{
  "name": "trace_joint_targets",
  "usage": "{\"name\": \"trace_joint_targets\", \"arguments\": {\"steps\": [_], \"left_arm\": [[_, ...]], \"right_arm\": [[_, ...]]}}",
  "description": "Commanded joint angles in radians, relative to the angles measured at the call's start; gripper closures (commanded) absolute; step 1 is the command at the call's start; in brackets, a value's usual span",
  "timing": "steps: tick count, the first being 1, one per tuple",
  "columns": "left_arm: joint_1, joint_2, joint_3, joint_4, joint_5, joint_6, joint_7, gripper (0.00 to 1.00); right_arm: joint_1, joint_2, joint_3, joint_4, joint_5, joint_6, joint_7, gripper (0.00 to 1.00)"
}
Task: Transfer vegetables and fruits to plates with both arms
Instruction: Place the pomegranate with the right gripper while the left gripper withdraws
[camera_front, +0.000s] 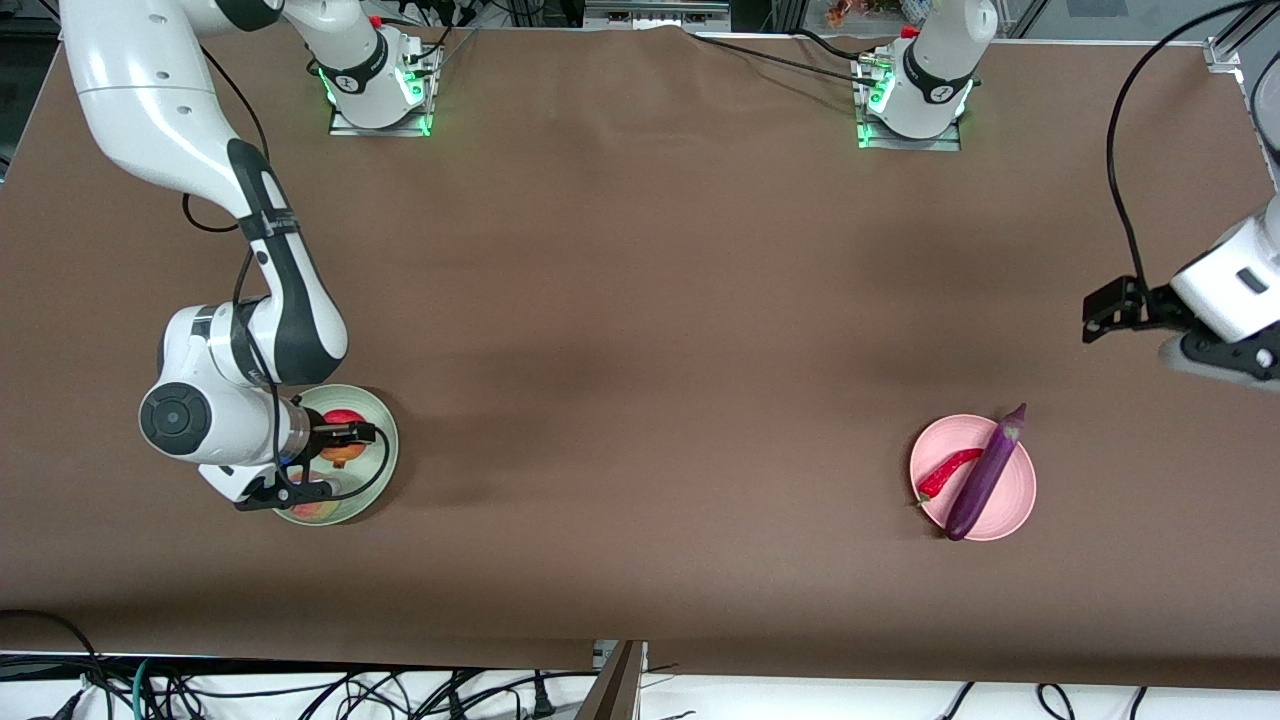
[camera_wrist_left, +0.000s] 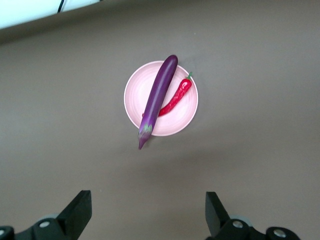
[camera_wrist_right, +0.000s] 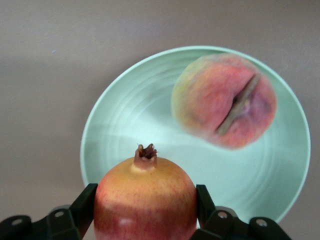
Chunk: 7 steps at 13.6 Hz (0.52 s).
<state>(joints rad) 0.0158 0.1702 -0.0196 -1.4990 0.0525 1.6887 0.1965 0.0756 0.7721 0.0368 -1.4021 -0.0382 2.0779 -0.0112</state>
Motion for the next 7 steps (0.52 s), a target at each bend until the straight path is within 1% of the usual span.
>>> {"name": "trace_joint_targets", "arguments": {"steps": [1, 2, 3, 5, 7], "left_arm": [[-0.091, -0.148, 0.084, -0.168, -0.029, 0.048, -0.081, 0.00], [-0.103, -0.181, 0.084, -0.199, -0.029, 0.048, -0.157, 0.00], [-0.123, -0.198, 0.083, -0.213, -0.028, 0.036, -0.202, 0.00], [-0.114, -0.202, 0.078, -0.216, -0.054, -0.026, -0.195, 0.00], [-0.094, -0.196, 0.066, -0.207, -0.071, -0.070, -0.195, 0.00]], "right_arm": [[-0.003, 0.015, 0.011, -0.006, 0.004, 0.041, -0.012, 0.84], [-0.002, 0.010, 0.011, -0.003, 0.004, 0.039, -0.009, 0.28], [-0.003, 0.003, 0.011, 0.000, 0.006, 0.034, -0.016, 0.00], [-0.011, -0.031, 0.011, 0.006, 0.006, 0.016, -0.021, 0.00], [-0.016, -0.100, 0.009, 0.011, 0.001, -0.065, -0.026, 0.00]]}}
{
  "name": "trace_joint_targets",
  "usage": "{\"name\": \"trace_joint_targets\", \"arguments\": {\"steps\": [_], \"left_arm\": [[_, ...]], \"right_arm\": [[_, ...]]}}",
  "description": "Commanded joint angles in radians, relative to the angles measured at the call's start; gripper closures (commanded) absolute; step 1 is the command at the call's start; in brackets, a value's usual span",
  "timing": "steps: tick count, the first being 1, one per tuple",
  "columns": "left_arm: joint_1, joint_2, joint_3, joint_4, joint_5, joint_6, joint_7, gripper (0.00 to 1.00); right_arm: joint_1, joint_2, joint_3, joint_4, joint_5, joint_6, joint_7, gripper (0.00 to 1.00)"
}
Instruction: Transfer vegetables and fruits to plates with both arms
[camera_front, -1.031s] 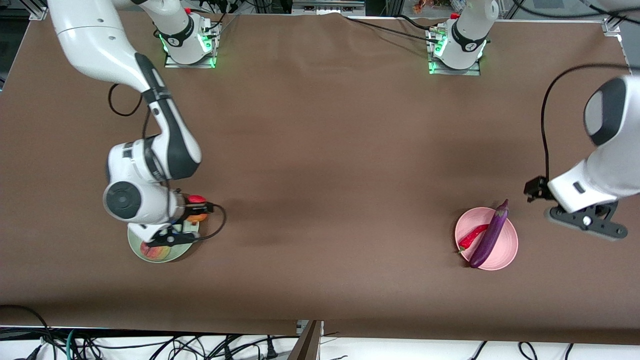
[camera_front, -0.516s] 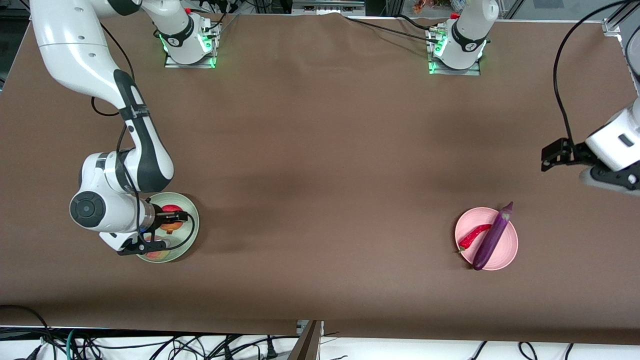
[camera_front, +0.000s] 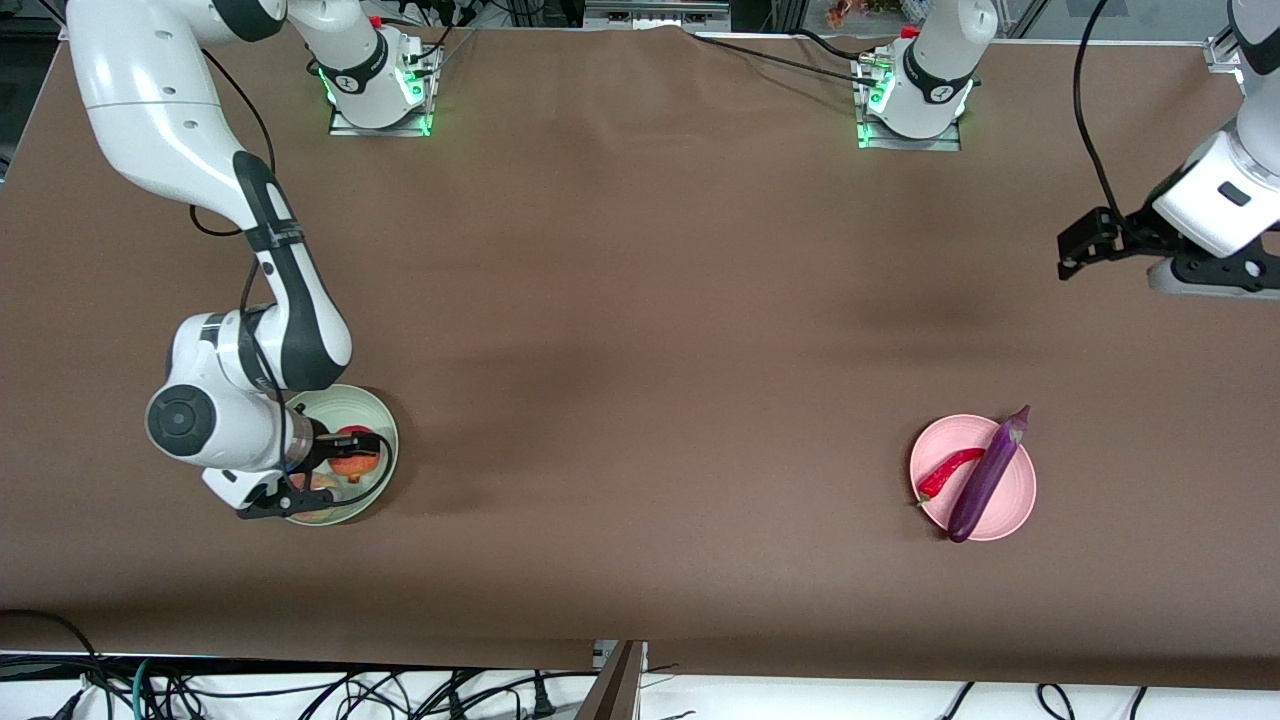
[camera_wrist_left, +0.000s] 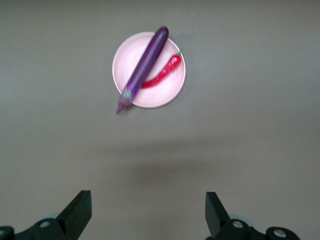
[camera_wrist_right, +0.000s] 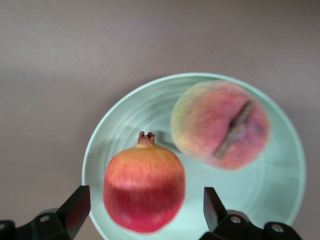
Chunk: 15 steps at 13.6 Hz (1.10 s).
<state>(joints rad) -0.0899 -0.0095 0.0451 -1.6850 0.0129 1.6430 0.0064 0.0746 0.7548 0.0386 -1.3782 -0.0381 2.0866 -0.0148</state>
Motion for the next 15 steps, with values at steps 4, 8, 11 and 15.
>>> {"name": "trace_joint_targets", "arguments": {"steps": [4, 8, 11, 15], "left_arm": [[0.076, -0.009, -0.086, -0.008, -0.027, -0.020, -0.020, 0.00], [0.088, 0.009, -0.088, 0.021, -0.027, -0.044, -0.005, 0.00], [0.087, 0.011, -0.090, 0.028, -0.025, -0.048, -0.006, 0.00], [0.081, 0.011, -0.090, 0.030, -0.025, -0.046, -0.006, 0.00]], "right_arm": [[-0.036, -0.170, 0.006, 0.079, 0.006, -0.265, -0.024, 0.00], [-0.045, -0.342, 0.010, 0.076, 0.004, -0.419, -0.007, 0.00], [-0.049, -0.504, 0.012, -0.037, -0.003, -0.490, -0.010, 0.00], [-0.077, -0.664, 0.020, -0.127, -0.005, -0.523, -0.020, 0.00]]}}
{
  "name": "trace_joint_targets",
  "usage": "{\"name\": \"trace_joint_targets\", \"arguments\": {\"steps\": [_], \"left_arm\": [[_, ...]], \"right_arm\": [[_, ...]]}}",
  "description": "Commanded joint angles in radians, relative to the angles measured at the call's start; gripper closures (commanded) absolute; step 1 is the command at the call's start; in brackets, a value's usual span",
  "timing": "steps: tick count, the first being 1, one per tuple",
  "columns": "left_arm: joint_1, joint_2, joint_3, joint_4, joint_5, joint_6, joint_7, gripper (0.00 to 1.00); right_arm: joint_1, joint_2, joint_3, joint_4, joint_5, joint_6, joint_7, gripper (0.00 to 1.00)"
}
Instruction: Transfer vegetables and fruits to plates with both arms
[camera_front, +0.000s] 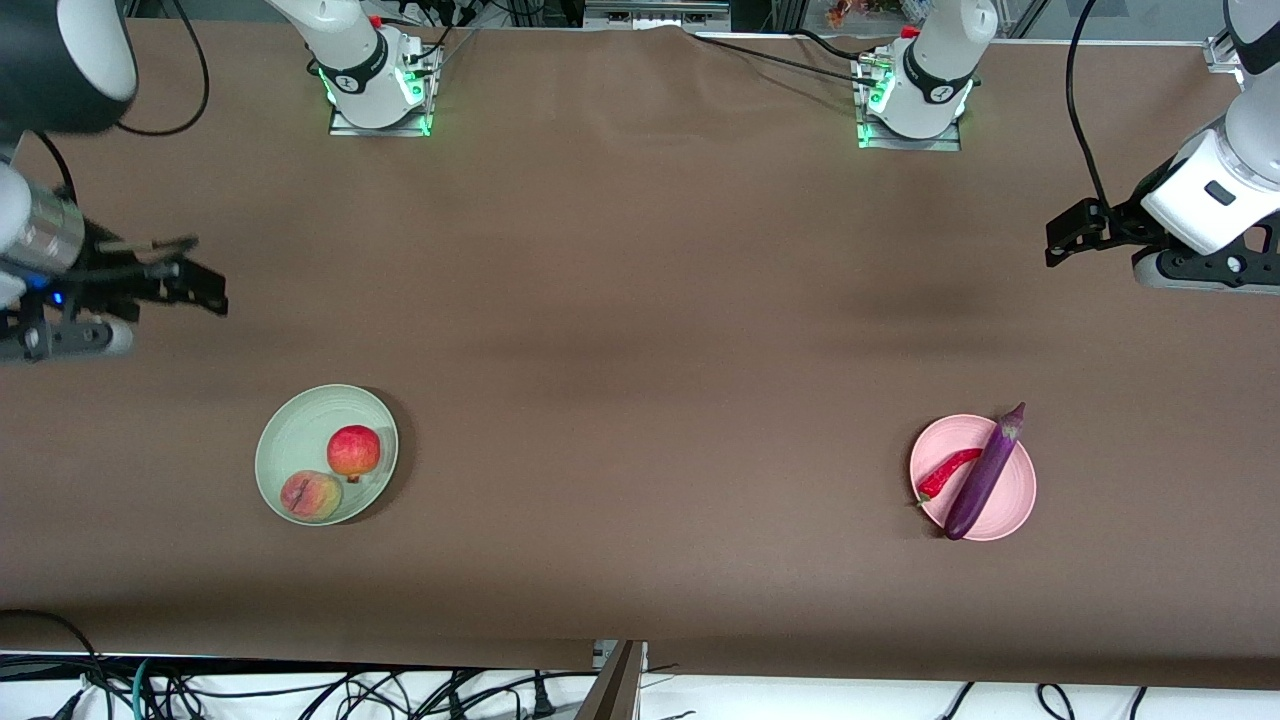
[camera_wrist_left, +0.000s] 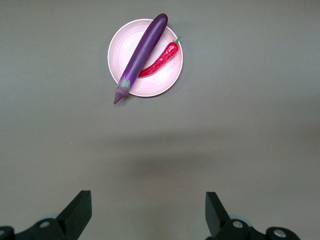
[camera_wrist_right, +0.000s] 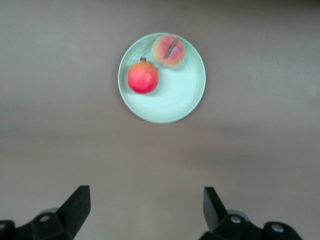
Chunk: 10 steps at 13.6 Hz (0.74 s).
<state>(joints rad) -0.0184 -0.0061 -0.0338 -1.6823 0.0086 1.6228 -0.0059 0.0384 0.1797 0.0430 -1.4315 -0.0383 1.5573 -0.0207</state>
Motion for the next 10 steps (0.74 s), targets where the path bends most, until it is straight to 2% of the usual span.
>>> {"name": "trace_joint_targets", "arguments": {"steps": [1, 5, 10], "left_arm": [[0.009, 0.008, -0.012, 0.027, -0.021, -0.026, 0.006, 0.00], [0.008, 0.008, -0.011, 0.027, -0.021, -0.027, 0.006, 0.00], [0.008, 0.008, -0.012, 0.026, -0.021, -0.029, 0.006, 0.00]], "right_arm": [[-0.048, -0.101, 0.017, -0.078, -0.005, 0.007, -0.012, 0.00], [-0.061, -0.129, 0.017, -0.084, -0.005, -0.051, -0.018, 0.00], [-0.057, -0.095, 0.026, -0.053, -0.005, -0.080, -0.018, 0.00]]}}
